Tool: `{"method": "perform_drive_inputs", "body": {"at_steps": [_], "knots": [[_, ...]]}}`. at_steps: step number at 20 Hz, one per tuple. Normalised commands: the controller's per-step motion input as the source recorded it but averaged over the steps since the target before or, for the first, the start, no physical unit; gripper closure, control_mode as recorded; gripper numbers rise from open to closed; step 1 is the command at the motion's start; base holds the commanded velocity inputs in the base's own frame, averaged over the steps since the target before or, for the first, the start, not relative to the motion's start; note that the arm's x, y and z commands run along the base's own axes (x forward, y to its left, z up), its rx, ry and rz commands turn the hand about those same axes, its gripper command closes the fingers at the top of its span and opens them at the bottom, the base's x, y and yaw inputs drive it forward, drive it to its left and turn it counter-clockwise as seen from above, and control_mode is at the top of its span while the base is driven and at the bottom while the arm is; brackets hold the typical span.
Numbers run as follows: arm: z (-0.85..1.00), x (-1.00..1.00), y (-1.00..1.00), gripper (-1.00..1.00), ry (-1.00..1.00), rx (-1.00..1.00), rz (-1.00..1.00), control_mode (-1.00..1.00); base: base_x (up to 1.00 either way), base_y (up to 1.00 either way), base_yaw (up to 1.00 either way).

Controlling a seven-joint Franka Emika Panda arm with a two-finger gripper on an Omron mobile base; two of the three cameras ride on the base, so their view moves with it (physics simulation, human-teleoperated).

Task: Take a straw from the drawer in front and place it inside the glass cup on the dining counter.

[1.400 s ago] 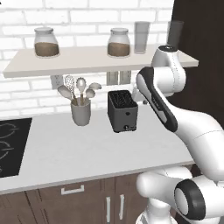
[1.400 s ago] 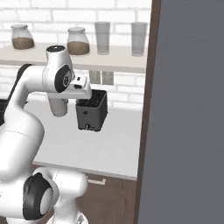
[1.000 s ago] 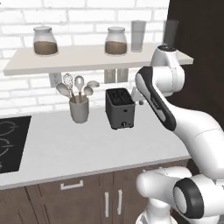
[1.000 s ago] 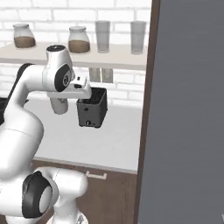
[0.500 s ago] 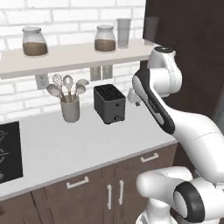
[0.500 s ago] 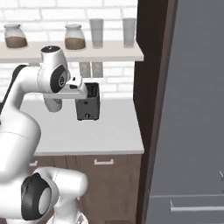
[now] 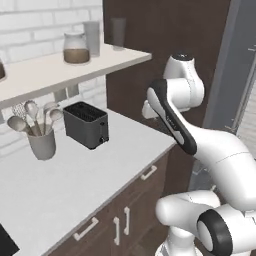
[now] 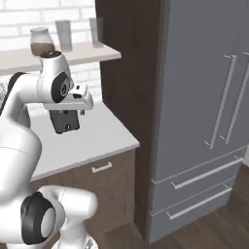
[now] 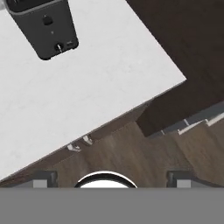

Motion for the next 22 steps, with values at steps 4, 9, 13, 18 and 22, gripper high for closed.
{"method": "perform_drive_inputs", "body": {"at_steps": [4,9,13,18,22], "knots": [[0.0,0.0,0.0,-1.0,0.0,0.0,0.0,1.0,0.0,0.62,-0.64],[0.0,0.0,0.0,-1.0,0.0,0.0,0.0,1.0,-0.02,0.56,-0.59],[0.0,0.0,0.0,-1.0,0.0,0.0,0.0,1.0,-0.18,0.49,-0.53],[0.0,0.0,0.0,-1.0,0.0,0.0,0.0,1.0,-0.31,0.43,-0.43],[0.0,0.0,0.0,-1.0,0.0,0.0,0.0,1.0,-0.38,0.53,-0.35]]}}
